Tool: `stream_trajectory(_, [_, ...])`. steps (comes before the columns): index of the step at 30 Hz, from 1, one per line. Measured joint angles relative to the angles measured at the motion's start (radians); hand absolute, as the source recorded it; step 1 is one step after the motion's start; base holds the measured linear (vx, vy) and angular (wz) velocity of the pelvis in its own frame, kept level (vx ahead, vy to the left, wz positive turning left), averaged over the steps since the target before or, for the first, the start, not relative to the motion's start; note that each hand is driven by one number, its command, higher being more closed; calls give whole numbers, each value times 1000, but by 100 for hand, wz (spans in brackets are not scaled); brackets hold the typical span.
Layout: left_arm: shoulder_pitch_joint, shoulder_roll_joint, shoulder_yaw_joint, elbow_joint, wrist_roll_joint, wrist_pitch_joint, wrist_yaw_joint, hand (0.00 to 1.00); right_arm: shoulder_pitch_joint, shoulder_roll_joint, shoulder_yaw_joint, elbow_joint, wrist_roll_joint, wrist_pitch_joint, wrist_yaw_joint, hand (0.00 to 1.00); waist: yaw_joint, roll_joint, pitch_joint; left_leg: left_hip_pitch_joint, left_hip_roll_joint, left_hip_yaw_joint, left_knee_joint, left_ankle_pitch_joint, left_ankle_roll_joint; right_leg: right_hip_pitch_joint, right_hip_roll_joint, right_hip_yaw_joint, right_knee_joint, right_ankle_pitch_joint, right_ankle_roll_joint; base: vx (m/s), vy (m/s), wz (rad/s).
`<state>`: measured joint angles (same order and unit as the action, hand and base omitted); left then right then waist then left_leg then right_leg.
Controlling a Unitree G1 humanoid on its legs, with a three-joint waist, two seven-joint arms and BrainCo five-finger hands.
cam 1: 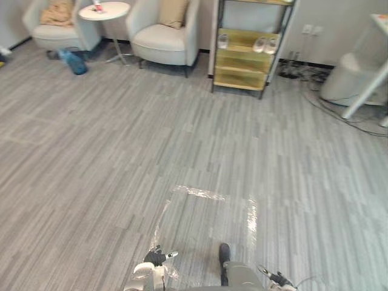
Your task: Pick up cushions and gather them together orderly.
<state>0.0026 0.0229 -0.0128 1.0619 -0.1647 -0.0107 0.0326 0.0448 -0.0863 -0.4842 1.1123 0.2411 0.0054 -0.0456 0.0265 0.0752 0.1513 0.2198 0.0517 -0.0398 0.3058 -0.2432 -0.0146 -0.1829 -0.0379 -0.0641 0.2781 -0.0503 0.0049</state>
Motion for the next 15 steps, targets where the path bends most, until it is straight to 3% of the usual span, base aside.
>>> stream_trajectory(2, [-8,-14,40,-19,6,1,-1,0,10,-4,22,-10,2,0,-1,0,-4,9,-7,-123,13,7,274,50,-96,40,4,-18,-2,-40,-13,284,-214,34])
stream_trajectory(3, [-2,-22,61,-35,5,-3,1,0,15,-4,55,-33,6,0,-2,0,10,0,0,-215,28,34,452,139,-149,71,9,-10,-6,-64,-33,279,-160,0])
stream_trajectory(4, [-6,-21,65,-37,5,-6,1,0,15,-1,65,-35,7,-1,-2,0,22,0,1,-261,45,71,532,91,-106,108,12,-5,-11,-83,-49,282,-146,-11])
stream_trajectory(5, [-8,-19,64,-37,5,-5,1,0,16,-1,64,-32,14,0,-2,0,23,-1,1,-274,48,88,528,57,-87,134,12,-2,-23,-89,-51,266,-114,-26])
stream_trajectory(6, [-8,-20,60,-41,5,-5,0,0,12,0,56,-31,32,-1,-3,0,27,-3,1,-288,41,124,454,13,-66,174,5,2,-50,-88,-45,235,-78,-29])
stream_trajectory(8, [-5,-18,42,-51,5,-6,0,0,2,0,54,-31,38,-1,-4,0,31,-6,0,-290,3,139,217,-1,-63,206,-7,26,-76,-97,-33,241,-19,-41])
stream_trajectory(10, [-7,-19,30,-50,5,-6,0,0,-3,0,53,-31,38,-1,-5,0,31,-5,-1,-289,-34,120,-43,47,-68,232,-17,48,-76,-123,-18,299,75,-30])
stream_trajectory(11, [-5,-21,23,-50,6,-5,0,0,10,1,46,-31,37,0,-5,0,31,3,-5,-289,-45,90,-168,128,-79,246,-11,53,-81,-140,-2,401,156,-23])
stream_trajectory(12, [-4,-20,23,-50,6,-6,-1,0,21,0,45,-29,36,1,-7,0,36,4,-8,-282,-44,79,-181,216,-85,259,-6,65,-80,-157,13,327,153,-27])
stream_trajectory(13, [-2,-14,23,-48,6,-6,-1,0,22,6,44,-27,36,2,-10,0,36,-9,-11,-269,-58,84,-185,226,-38,272,-12,83,-83,-168,22,370,182,-24])
stream_trajectory(15, [-11,-4,21,-32,8,-3,-15,0,23,21,46,-27,35,3,-10,0,31,-38,-28,-252,-89,116,-189,210,-3,290,-46,101,-89,-185,41,387,179,-17])
